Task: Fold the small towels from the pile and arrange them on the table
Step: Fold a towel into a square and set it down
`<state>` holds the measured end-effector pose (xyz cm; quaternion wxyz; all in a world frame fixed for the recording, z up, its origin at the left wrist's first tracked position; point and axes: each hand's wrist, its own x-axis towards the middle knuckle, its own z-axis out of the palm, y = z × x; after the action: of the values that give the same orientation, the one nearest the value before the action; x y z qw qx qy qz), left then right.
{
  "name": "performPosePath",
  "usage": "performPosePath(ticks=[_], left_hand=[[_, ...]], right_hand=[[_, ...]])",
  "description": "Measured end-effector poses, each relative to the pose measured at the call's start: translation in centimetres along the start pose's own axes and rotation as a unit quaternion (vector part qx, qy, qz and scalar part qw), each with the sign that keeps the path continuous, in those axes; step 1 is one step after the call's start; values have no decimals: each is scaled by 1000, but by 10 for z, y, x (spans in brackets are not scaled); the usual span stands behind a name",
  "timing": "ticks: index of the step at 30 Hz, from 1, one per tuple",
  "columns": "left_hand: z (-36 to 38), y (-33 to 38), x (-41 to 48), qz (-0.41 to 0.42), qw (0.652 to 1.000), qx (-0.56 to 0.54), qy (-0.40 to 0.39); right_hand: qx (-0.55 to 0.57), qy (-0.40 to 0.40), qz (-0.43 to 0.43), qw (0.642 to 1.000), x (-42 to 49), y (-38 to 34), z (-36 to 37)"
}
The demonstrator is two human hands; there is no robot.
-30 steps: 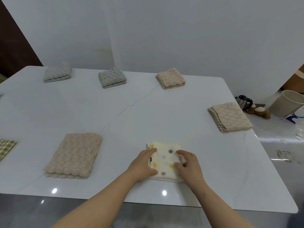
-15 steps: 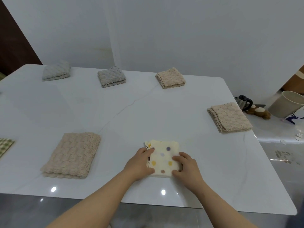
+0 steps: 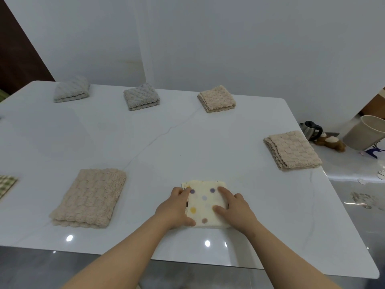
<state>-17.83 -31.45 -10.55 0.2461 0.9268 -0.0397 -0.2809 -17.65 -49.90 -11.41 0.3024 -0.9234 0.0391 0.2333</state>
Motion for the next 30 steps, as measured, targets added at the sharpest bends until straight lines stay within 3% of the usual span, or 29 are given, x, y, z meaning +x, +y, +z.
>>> performPosePath(ticks=[6,9,11,14,24,27,30], left_hand=[[-2,-3,2,-38,999,-19,3],[0,4,-1,-39,989,49,135],[5,10,0,8,976,106,189],[15,15,1,66,979,135,136],[14,9,3,53,983,158,83],[9,9,5,59,986,142,61],[2,11,7,66,990,101,68]], right_hand=[[15,20,-2,1000,-3,2,2],[55,34,-13,998,-8,5,5],[50,34,-29,998,-10,7,5],[18,18,-41,999,-15,9,6],[15,2,-33,999,-22,8,7],[65,4,-13,998,-21,6,3],[183,39,12,982,-23,1,2]])
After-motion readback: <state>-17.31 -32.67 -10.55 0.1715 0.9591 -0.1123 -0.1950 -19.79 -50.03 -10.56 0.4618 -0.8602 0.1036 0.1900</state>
